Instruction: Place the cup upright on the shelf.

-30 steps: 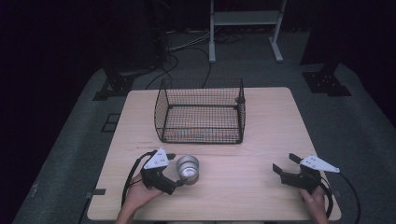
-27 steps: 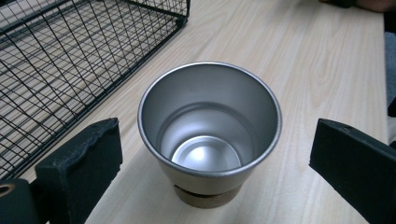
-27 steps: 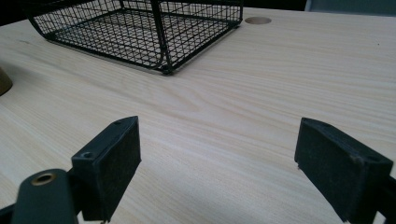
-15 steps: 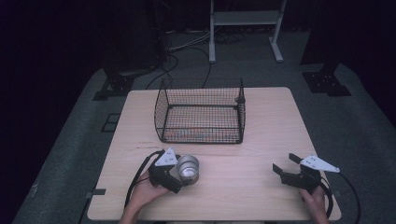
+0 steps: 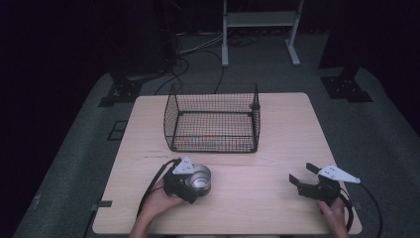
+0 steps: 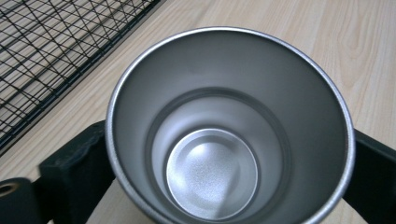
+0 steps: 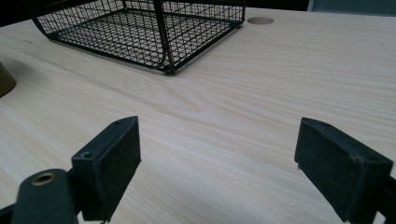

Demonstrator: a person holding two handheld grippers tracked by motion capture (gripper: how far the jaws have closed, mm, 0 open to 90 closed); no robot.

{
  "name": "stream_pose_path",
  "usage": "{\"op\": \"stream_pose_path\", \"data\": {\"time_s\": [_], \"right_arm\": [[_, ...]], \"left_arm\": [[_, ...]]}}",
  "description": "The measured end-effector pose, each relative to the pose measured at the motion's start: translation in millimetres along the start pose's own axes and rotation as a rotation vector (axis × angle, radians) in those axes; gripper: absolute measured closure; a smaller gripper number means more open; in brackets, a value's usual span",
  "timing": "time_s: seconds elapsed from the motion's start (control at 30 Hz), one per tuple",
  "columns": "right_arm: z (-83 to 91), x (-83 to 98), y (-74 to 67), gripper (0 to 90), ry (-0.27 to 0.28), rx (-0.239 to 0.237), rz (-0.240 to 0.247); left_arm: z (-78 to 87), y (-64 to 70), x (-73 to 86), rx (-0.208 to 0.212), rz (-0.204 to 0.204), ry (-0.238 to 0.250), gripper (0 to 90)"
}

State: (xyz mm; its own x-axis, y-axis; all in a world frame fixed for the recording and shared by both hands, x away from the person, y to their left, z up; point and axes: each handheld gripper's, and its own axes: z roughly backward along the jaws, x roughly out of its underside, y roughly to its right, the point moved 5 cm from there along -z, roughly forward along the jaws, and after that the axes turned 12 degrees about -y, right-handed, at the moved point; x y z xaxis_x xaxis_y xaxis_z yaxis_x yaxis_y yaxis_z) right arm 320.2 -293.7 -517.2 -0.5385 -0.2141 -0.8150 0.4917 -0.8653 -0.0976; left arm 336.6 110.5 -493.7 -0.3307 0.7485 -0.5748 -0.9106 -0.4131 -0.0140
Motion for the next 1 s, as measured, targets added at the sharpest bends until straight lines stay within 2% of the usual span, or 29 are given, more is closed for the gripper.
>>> {"op": "stream_pose_path", "data": {"time_s": [0.17, 0.27, 0.3, 0.63, 1.0], "right_arm": [[0.0, 0.0, 0.0, 13.7, 0.000, -0.001, -0.001], [0.0, -0.1, -0.1, 13.7, 0.001, -0.001, 0.001], [0.0, -0.1, -0.2, 13.7, 0.001, -0.002, 0.000], [0.0, 0.0, -0.4, 13.7, 0.000, -0.002, 0.001], [0.0, 0.0, -0.3, 13.7, 0.000, -0.001, 0.003]], "left_arm": [[-2.7, -0.8, -1.5, -0.002, -0.004, -0.009, 5.6], [-3.3, -1.0, -1.5, 0.002, -0.011, -0.009, 13.3], [-2.6, -0.1, -2.3, 0.006, -0.021, 0.005, 16.8], [0.8, -1.1, -5.3, 0.019, -0.013, 0.018, 17.6], [20.8, -3.6, -32.6, 0.043, -0.039, 0.080, 17.7]]}}
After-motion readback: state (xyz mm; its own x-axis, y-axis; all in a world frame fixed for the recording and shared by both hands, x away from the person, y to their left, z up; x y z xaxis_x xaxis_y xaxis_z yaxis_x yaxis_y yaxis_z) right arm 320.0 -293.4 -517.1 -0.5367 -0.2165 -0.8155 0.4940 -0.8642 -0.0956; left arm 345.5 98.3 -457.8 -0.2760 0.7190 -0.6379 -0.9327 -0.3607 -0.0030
